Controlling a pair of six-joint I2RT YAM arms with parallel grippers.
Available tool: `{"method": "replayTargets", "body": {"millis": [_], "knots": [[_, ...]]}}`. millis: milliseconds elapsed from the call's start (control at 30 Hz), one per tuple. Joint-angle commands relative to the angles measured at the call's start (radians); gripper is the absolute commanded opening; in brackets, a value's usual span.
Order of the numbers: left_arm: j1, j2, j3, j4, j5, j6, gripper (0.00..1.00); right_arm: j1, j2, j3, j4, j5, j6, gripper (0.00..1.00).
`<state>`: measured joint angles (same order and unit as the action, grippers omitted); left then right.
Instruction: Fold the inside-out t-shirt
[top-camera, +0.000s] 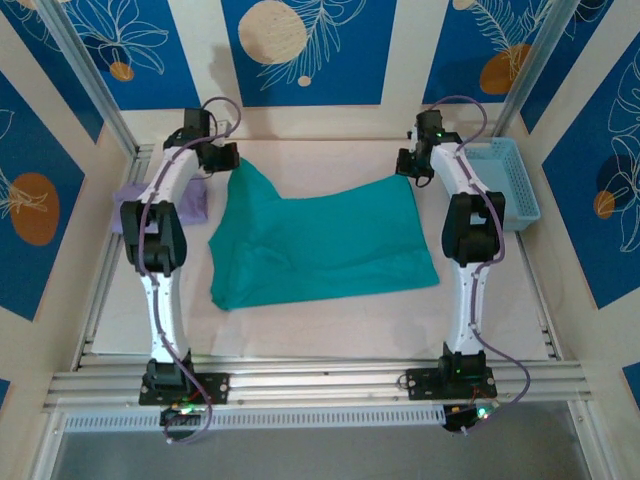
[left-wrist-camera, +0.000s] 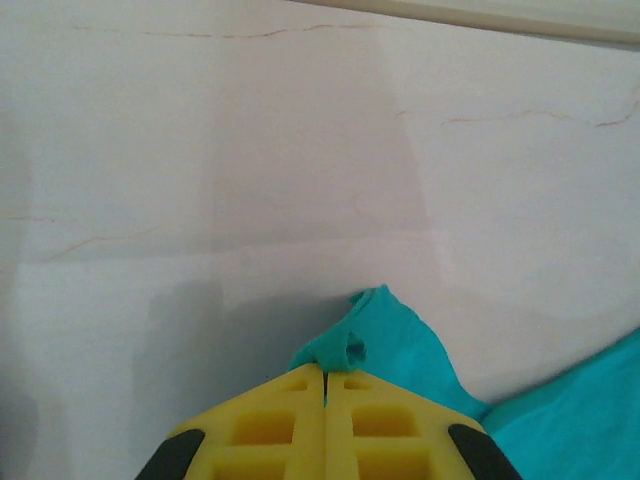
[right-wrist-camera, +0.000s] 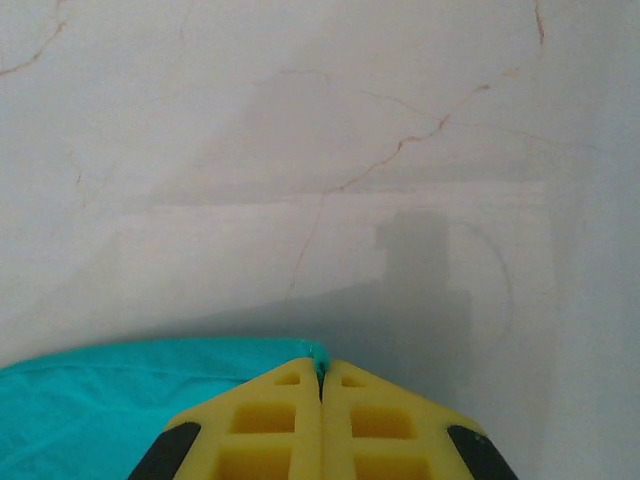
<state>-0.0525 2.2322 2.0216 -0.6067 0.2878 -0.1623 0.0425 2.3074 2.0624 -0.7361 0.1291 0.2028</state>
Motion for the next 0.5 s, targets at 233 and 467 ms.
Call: {"method": "replayTargets", "body": {"millis": [233, 467], "knots": [[0.006, -0.482, -0.55, 0.231, 0.05, -0.112, 0.0, -0.007, -0.301, -0.354, 0.111, 0.049, -0.07, 0.0], [0.002, -0.83, -0.949, 0.32, 0.06, -0.215, 0.0, -0.031, -0.458, -0.587, 0.136, 0.065, -0.008, 0.0]]}}
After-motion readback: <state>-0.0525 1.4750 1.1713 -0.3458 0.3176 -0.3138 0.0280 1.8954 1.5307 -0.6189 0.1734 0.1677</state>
